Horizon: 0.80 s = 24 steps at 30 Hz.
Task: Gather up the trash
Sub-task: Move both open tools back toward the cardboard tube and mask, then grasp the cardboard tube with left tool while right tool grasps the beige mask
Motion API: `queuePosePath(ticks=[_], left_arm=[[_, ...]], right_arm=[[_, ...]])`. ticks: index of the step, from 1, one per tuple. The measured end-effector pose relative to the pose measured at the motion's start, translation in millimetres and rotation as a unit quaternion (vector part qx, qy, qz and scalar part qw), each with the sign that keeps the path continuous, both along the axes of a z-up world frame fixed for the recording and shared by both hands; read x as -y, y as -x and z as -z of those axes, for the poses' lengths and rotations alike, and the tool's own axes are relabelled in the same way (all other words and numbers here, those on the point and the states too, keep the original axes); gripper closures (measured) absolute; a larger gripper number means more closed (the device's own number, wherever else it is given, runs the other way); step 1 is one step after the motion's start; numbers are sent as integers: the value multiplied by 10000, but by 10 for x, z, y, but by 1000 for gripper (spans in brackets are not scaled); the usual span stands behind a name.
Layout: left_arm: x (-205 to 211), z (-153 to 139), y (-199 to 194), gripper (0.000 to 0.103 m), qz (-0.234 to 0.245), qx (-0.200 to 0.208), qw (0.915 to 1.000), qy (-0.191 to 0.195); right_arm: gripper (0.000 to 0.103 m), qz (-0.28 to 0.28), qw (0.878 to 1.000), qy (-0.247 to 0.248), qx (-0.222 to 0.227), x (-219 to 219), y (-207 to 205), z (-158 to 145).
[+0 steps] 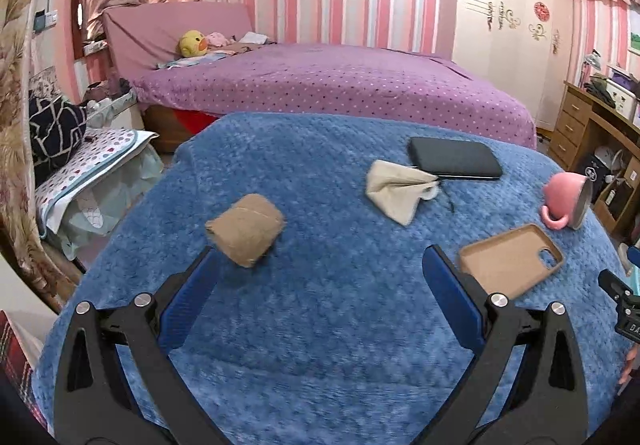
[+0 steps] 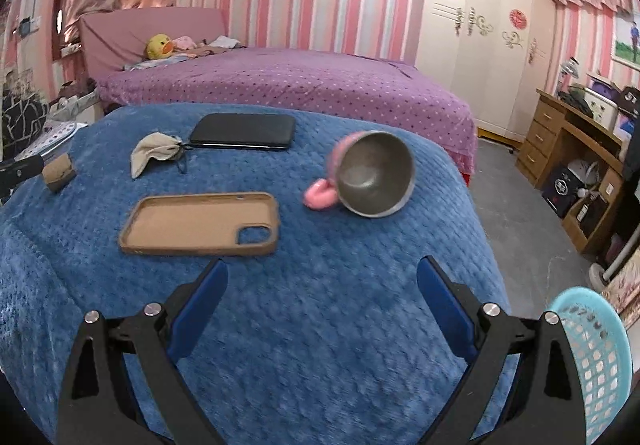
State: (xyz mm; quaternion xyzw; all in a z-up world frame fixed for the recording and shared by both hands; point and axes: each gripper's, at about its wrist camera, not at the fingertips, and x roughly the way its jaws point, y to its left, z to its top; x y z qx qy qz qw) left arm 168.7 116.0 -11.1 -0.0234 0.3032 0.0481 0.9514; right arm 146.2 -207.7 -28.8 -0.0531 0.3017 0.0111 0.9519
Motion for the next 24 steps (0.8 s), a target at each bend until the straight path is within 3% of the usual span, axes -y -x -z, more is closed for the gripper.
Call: queuePosePath(ticks=[4,15,24], left_arm=[[-213,58,-26,6,-169,-93,9998,9],[-699,254,-206,6,-608,-347,9974,181],[-668,395,-473,6,-529,-536,9969,246]], right_arm=[[8,-146,9998,7,-94,-178,-104,4],[8,-503,9955,-639,-494,-494,-504,127],[8,-360,9937,-870,-613,-571,-817,154]])
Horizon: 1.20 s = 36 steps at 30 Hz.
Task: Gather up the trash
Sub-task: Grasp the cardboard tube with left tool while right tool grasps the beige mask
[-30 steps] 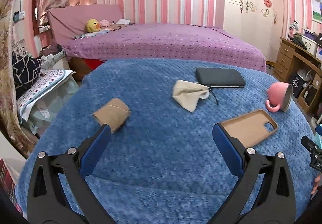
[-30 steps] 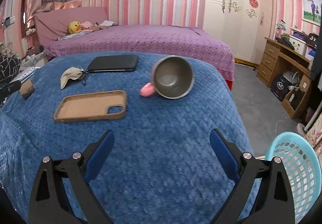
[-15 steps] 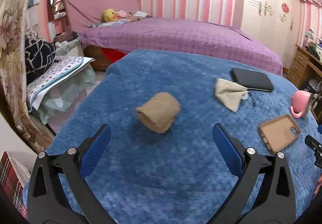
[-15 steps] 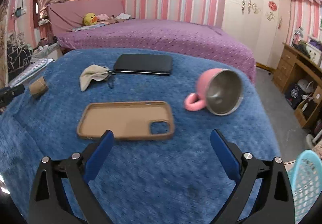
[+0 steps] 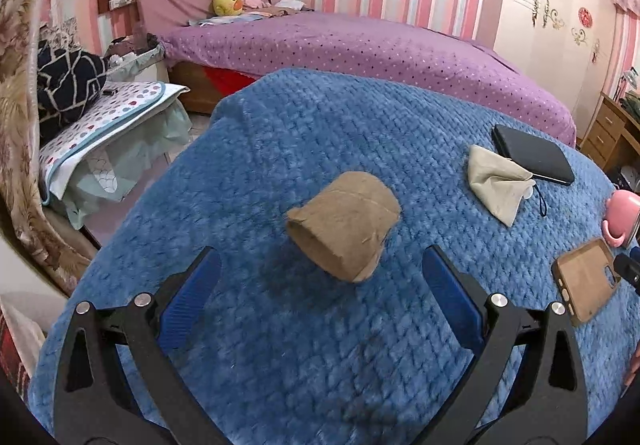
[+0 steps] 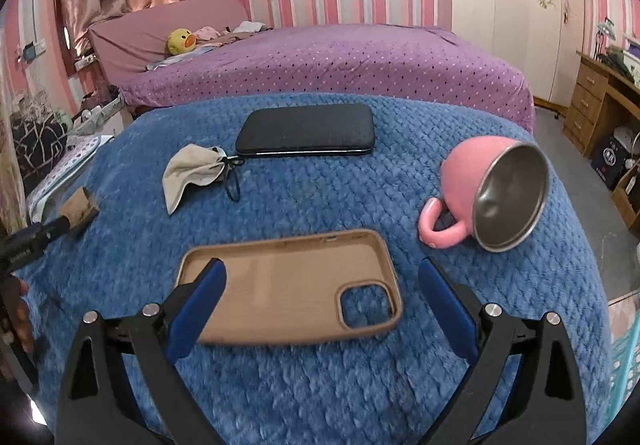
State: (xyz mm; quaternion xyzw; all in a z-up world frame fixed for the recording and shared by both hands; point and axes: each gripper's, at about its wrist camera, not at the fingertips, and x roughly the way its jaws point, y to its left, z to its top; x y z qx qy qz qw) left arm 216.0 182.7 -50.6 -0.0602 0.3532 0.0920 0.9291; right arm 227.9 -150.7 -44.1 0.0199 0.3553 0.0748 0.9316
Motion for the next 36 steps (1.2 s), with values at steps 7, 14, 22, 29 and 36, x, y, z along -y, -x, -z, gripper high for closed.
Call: queuePosePath(ticks=[7,14,22,29,36], left_arm=[[-22,74,-173,6,95,-113,9999,42],[-133,133,-318,11,106,-182,9990,389],[-36,178,-403,42,349,-307,9982,390],[-12,49,-214,57,310,-172,9993,-70],[-161,-40,2,58,71,-146,9997,-207]], right_arm=[[8,-384,9985,350,-181,-200,-178,58],[8,-346,9990,270,-29,-269,-325,-22],[9,-556,9980,266,152,-481,-467,-51],[16,-937,9946,361,275,-805,-603,-131],[34,-1227,9914,457,-36,-1166,-935,2]])
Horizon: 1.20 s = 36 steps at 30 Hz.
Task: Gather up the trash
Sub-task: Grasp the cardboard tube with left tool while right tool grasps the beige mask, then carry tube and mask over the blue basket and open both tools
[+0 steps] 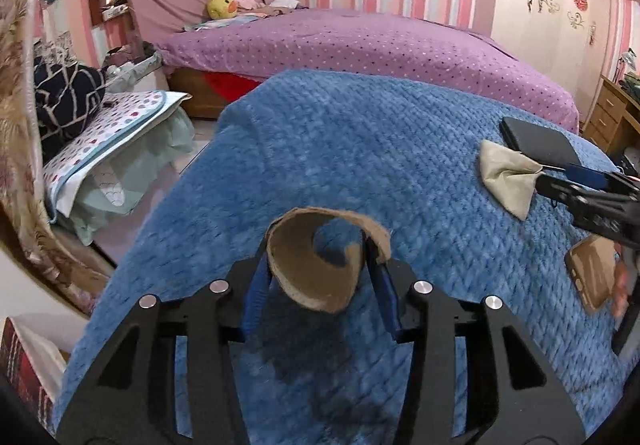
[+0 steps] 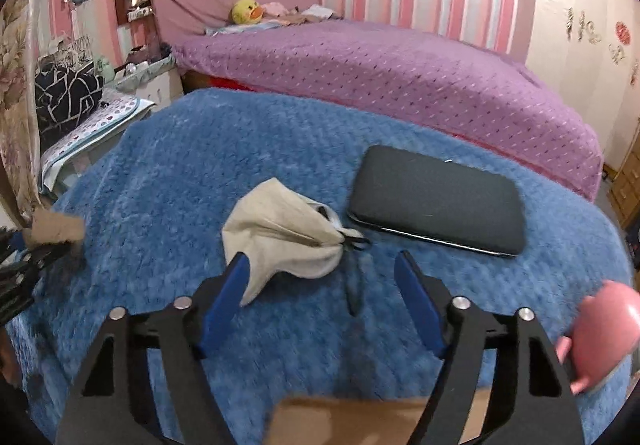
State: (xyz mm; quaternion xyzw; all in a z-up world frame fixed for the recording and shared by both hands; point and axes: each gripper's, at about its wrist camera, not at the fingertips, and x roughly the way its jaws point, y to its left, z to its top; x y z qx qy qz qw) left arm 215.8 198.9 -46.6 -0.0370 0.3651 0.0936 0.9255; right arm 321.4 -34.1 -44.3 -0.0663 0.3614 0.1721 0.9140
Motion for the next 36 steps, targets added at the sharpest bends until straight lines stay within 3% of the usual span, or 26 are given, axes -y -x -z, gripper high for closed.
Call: queuePosePath(ticks=[8,9,12,15,28,36], left_arm=[[-189,19,25,58,-217,-64,9992,315],[-192,21,21,58,-224,-75,9992,311],[-181,16,17,58,-235,-90,9993,293],[-150,-16,28,58,-222,-69,9994,265],[384,-291,158,58,242,233,9993,156],[875,-442,262,58,695,398,9965,261]], right_arm=[[57,-59,9981,-80,-602,-141,-320,201],[59,-67,9981,-81,-612,-147,-323,218],[77,-209,9986,-71,-490,-182,-256,215],[84,-202,9995,-27,-242,-166,-143,131],[88,260,9991,-269,202,673,534,-356],[94,729,9963,-343,304,1340,1063,-425]])
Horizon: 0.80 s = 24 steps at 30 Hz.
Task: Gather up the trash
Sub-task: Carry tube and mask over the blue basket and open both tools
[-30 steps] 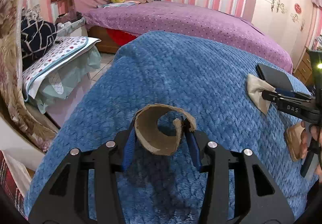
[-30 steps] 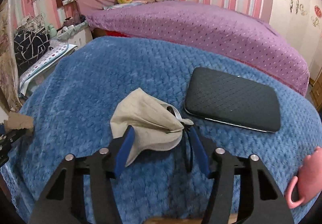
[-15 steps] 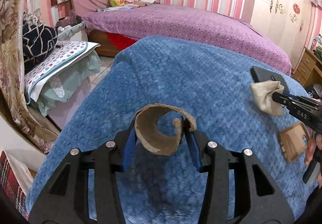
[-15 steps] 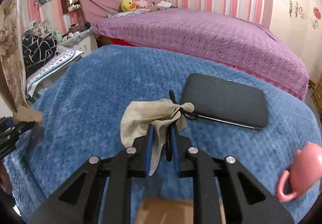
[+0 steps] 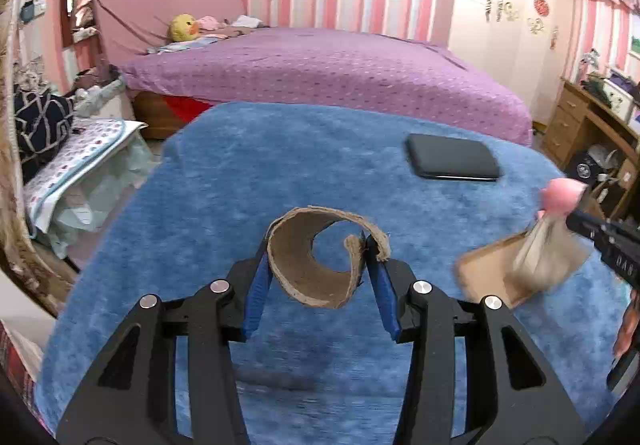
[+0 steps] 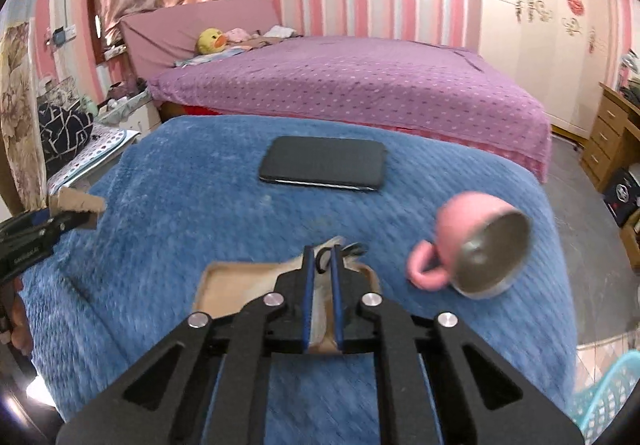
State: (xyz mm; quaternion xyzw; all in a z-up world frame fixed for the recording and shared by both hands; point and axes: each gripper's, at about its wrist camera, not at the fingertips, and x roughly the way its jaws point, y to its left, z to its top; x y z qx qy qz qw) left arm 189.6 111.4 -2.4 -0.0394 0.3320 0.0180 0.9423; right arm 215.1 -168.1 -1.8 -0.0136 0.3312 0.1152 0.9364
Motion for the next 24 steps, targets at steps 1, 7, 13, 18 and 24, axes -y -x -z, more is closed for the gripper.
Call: queuePosePath(ticks=[1,7,13,18,24], left_arm=[[55,-11,7,58,44,13,10000,21],[452,-24,47,58,331,65,9994,-46],[556,50,61,58,385,-11,9990,-243],[422,95,-6,58,275,-48,9994,-226],[279,99,-69,58,113,-33,9997,-215]], right_arm=[[94,44,10000,-21,18,66,56,-7],[94,316,9993,-161,-71,494,375,12],[89,379,9984,-178,-369,437,325,213],[50,369,9982,-241,-413,254,196,338],[43,311,9978,-217,-546,-93,-58,498]])
